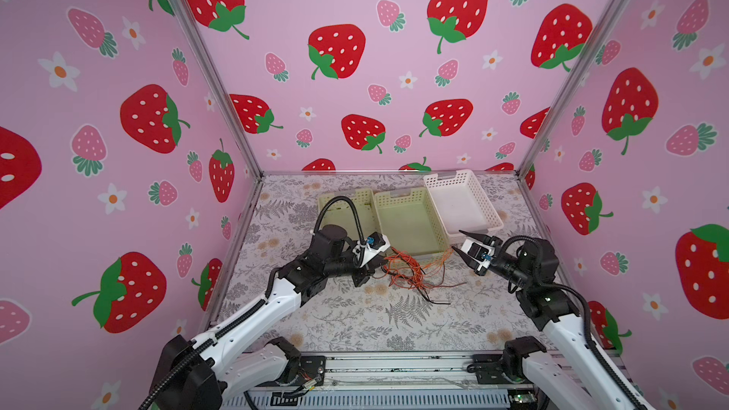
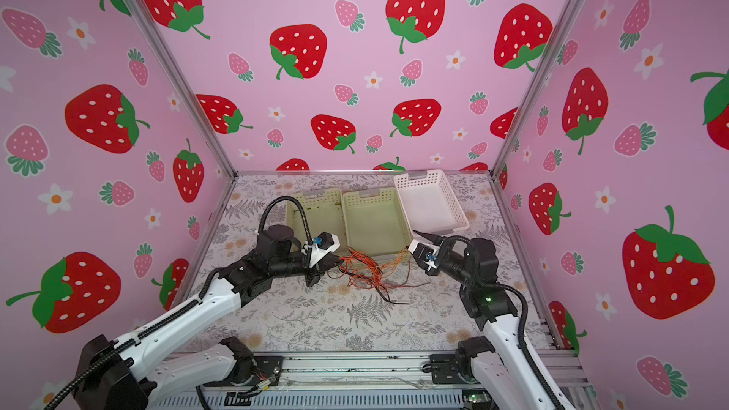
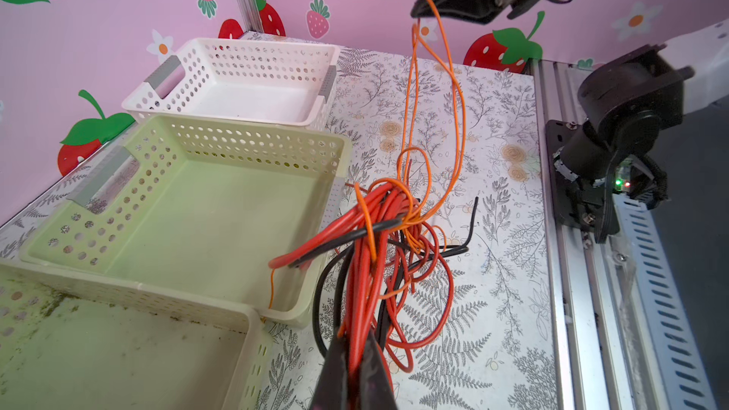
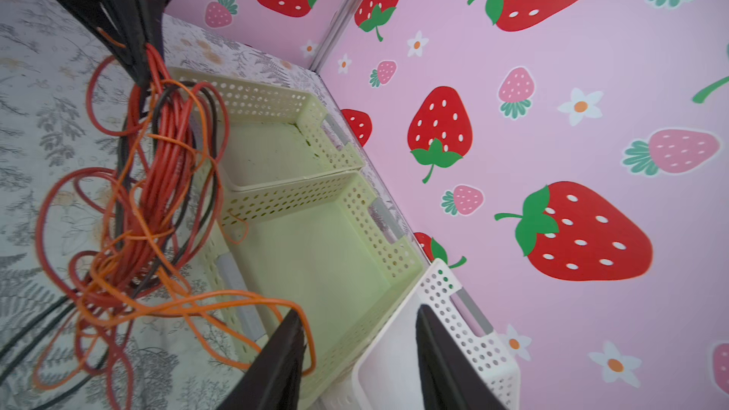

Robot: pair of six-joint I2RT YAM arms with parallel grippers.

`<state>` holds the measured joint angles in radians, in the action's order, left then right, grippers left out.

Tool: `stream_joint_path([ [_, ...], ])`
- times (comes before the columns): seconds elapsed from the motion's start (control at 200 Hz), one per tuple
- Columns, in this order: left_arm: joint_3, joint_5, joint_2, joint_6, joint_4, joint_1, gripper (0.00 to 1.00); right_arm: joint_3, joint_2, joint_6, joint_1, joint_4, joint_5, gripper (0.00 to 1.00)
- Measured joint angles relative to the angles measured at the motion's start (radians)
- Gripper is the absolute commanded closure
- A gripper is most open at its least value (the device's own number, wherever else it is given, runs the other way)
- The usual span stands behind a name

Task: Untangle the cables

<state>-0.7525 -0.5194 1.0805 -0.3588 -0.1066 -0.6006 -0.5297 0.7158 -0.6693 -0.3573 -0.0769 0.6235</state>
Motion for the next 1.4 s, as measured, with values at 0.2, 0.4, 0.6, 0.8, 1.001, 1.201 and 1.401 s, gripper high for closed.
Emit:
stream_joint_path([
  [0.2,0.000,0.029,-0.011,0.015,0.005,-0.006,1.00,-0.002,0.031,-0.041,-0.135,0.065,-0.122,0.43],
  [0.4,0.000,0.047,-0.027,0.016,0.014,-0.008,1.00,-0.003,0.025,-0.047,-0.145,0.036,-0.085,0.48],
  [0.6,-0.002,0.080,-0.016,0.016,0.019,-0.004,1.00,-0.062,0.109,-0.100,-0.222,0.126,-0.196,0.47],
  [0.8,-0.002,0.076,-0.068,0.058,0.038,0.141,1.00,-0.056,0.021,-0.206,-0.209,0.244,-0.385,0.44],
  [1.001,-0.025,0.033,-0.072,0.096,0.051,0.212,1.00,-0.041,-0.008,-0.253,-0.206,0.326,-0.441,0.44],
  [1.201,-0.035,-0.015,-0.065,0.072,0.033,0.169,1.00,-0.070,-0.029,-0.187,-0.170,0.248,-0.295,0.59],
  [1.401,-0.066,-0.011,-0.025,0.035,0.023,0.093,1.00,-0.220,0.155,-0.105,-0.287,0.090,-0.094,0.59],
])
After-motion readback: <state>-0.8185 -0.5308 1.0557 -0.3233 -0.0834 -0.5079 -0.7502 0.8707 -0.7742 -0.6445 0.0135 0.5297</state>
